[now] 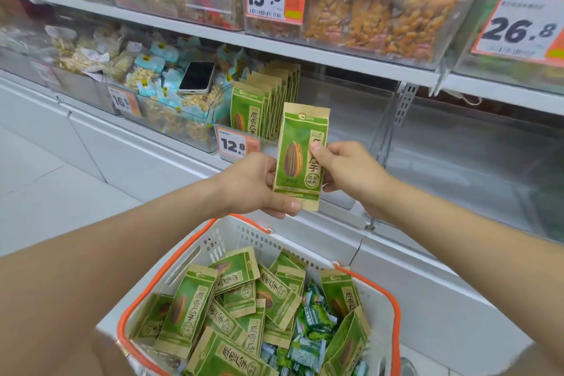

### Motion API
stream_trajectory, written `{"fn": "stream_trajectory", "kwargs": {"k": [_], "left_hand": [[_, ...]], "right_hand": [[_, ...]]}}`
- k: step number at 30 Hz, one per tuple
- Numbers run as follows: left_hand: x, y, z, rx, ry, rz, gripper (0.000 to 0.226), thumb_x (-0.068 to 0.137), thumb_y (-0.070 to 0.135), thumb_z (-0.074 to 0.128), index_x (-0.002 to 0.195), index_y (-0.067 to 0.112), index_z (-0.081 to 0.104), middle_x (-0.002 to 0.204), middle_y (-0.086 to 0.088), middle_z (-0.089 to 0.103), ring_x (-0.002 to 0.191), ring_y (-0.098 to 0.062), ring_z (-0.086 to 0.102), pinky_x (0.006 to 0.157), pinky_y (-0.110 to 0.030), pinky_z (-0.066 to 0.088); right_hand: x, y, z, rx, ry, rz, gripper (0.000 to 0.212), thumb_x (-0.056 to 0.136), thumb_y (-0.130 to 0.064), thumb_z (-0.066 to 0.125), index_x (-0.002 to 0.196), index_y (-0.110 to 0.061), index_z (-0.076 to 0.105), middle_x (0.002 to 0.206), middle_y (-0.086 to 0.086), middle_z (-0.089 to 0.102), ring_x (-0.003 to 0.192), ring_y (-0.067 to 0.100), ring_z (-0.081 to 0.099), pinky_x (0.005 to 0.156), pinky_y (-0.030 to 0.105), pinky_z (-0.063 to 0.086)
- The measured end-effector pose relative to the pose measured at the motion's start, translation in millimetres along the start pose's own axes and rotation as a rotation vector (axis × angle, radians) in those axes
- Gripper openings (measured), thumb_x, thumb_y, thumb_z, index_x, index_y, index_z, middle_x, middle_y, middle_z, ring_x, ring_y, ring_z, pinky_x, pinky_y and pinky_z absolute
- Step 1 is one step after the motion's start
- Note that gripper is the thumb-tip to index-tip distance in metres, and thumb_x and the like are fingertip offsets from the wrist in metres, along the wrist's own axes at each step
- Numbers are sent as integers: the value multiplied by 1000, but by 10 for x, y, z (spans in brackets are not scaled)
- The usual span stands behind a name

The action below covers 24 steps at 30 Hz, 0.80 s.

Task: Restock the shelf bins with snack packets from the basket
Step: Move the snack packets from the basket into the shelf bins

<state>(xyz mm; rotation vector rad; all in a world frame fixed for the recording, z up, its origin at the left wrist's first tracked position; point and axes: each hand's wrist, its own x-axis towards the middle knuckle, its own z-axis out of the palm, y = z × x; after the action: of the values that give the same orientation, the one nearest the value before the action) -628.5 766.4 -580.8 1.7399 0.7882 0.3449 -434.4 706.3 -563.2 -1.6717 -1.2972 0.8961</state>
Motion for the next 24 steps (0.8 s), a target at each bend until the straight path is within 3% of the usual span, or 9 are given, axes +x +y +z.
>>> {"fn": "stream_trajectory", "kwargs": {"k": [3,6,10,12,15,17,21,24], "left_hand": [[-2,35,-13,91,-17,38,31,84,-1,84,111,5,71,92,-9,81,85,-20,79,75,-33,64],[3,99,-92,176,-17,38,36,82,1,87,112,6,69,90,-8,81,85,-22,79,72,-33,65],[59,129,-362,248,99,45,43,77,1,90,114,8,68,96,-8,80,81,-24,79,65,-33,64],[125,97,-514,400,256,53,47,75,10,94,113,14,67,97,-1,77,76,-20,75,63,-32,62],[214,59,-723,620,493,31,43,79,19,89,112,18,62,98,7,72,89,-20,68,74,-31,53],[271,42,-831,713,541,2,43,83,14,84,118,15,59,111,-2,65,102,-23,61,80,-32,46],[350,9,-933,894,523,-101,50,83,11,79,124,11,50,127,-15,45,107,-35,54,89,-43,49],[358,9,-969,958,538,-143,50,85,16,78,126,10,49,130,-16,43,119,-41,49,99,-53,49]], "right_hand": [[21,-3,8,-6,52,25,44,107,-43,52,105,-2,68,76,2,72,65,13,64,63,29,55],[29,-33,73,37,82,5,35,107,-41,53,105,-9,68,70,-2,72,61,11,68,59,28,57],[73,-162,159,177,72,-146,22,106,-30,58,116,-10,61,90,11,78,79,28,77,66,43,65],[160,-203,185,54,164,-322,20,104,-30,61,120,-17,60,102,0,76,89,24,75,69,45,65],[291,-269,231,-175,368,-533,17,102,-34,61,117,-26,58,99,-14,72,92,14,68,81,45,58],[388,-307,276,-178,391,-594,14,103,-28,62,115,-24,58,96,-12,72,87,13,67,81,41,55],[687,-277,387,-291,359,-568,11,100,-25,66,110,-23,64,90,-9,72,82,12,64,77,38,53],[914,-236,505,-382,358,-447,7,95,-28,71,100,-25,71,82,-8,67,79,12,60,72,32,45]]}}
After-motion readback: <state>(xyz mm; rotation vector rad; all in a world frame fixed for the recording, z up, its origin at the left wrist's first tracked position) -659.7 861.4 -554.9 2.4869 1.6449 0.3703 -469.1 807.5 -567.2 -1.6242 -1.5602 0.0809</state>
